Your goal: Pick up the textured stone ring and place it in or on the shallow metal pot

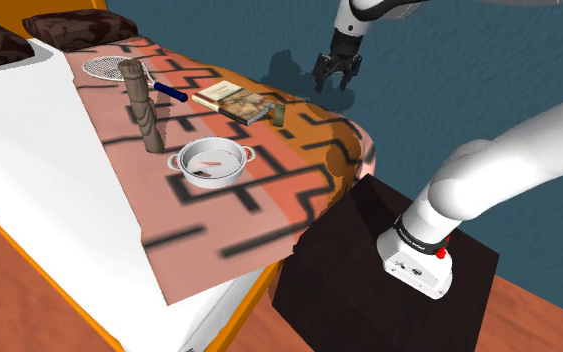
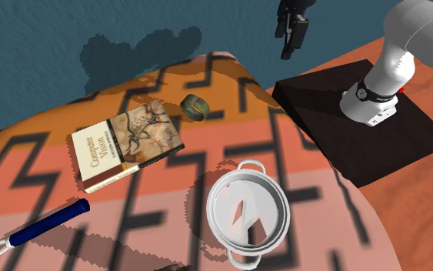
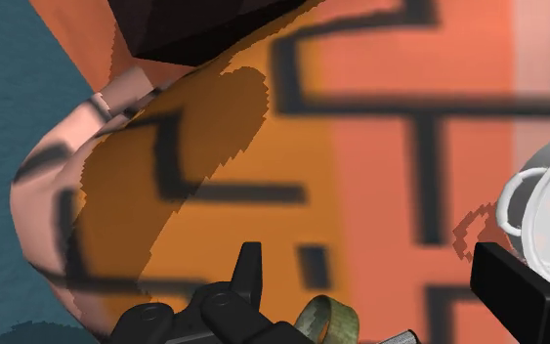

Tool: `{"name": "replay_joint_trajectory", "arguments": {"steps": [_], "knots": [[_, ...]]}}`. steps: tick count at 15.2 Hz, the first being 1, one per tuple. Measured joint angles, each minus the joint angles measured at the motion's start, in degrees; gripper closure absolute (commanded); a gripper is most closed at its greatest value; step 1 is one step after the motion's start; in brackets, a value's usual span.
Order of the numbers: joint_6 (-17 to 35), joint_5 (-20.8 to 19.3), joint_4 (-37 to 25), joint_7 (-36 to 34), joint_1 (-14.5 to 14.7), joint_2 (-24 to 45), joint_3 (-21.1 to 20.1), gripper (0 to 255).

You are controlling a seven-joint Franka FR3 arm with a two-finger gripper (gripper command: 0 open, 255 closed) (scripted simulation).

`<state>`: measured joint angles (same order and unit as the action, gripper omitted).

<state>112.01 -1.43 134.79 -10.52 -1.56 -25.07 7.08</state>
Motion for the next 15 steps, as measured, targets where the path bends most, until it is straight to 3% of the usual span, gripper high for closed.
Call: {"name": "replay_joint_trajectory", "arguments": {"steps": [8,15], "knots": [[11.28,6.44,-6.92,-1.09,-0.39,16.89,3.0,0],[17.17,14.79,-16.96,-0.42,-1.51,32.27,4.38,0]]}}
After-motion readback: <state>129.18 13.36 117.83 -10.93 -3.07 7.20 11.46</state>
